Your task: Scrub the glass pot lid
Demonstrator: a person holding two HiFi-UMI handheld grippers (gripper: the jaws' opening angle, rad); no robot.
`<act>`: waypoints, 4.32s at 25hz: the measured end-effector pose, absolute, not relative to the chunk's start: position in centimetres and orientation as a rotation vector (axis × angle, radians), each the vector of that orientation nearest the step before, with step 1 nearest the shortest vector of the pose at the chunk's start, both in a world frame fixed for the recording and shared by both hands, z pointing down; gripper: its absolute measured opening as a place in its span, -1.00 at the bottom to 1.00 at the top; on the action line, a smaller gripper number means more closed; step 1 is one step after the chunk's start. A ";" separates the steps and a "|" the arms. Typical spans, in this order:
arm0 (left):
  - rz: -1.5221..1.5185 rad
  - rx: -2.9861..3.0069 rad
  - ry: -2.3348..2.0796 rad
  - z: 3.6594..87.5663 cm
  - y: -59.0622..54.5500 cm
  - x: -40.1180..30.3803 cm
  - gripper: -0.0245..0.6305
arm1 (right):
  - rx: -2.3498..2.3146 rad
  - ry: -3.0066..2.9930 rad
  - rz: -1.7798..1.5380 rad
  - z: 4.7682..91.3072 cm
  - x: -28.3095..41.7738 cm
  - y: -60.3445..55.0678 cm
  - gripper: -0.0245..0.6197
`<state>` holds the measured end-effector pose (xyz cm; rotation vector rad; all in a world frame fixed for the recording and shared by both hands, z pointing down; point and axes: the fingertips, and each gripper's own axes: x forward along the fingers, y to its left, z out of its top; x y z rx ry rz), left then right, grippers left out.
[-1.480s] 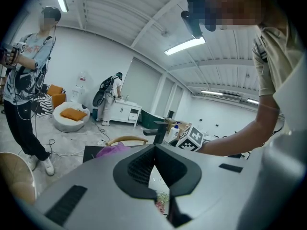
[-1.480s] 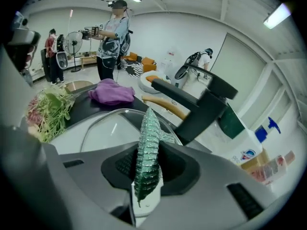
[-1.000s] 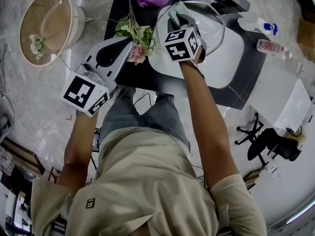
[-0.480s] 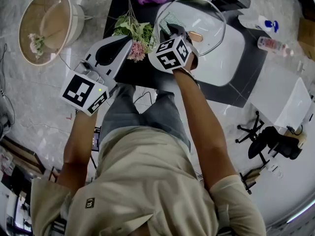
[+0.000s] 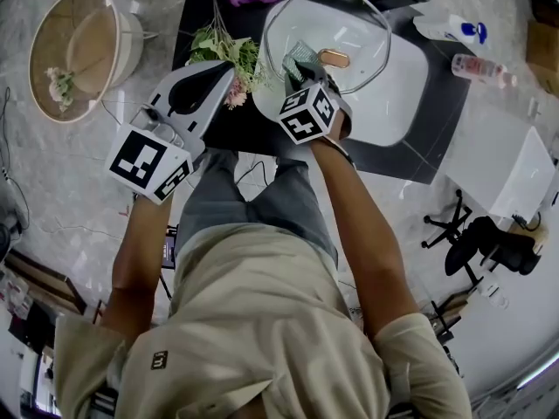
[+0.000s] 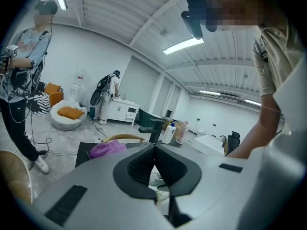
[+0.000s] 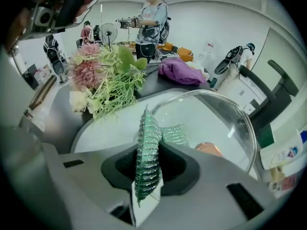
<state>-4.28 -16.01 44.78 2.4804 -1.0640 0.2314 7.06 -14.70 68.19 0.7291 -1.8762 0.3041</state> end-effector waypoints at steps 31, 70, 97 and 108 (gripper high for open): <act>0.241 2.497 -1.031 44.7 -16.4 -2.0 -0.88 | 1.175 -1.824 0.595 63.2 22.8 -26.2 -0.65; 0.219 2.459 -1.097 45.2 -16.4 -6.0 -0.88 | 0.631 -1.825 0.579 70.7 7.8 -13.3 -0.67; 0.255 2.674 -1.039 36.0 -12.9 -4.3 -0.88 | 1.126 -1.688 0.710 61.5 26.7 -11.5 -0.67; 0.262 2.786 -1.063 29.5 -10.4 -4.6 -0.88 | 1.367 -2.234 0.496 39.4 21.8 -10.1 -0.67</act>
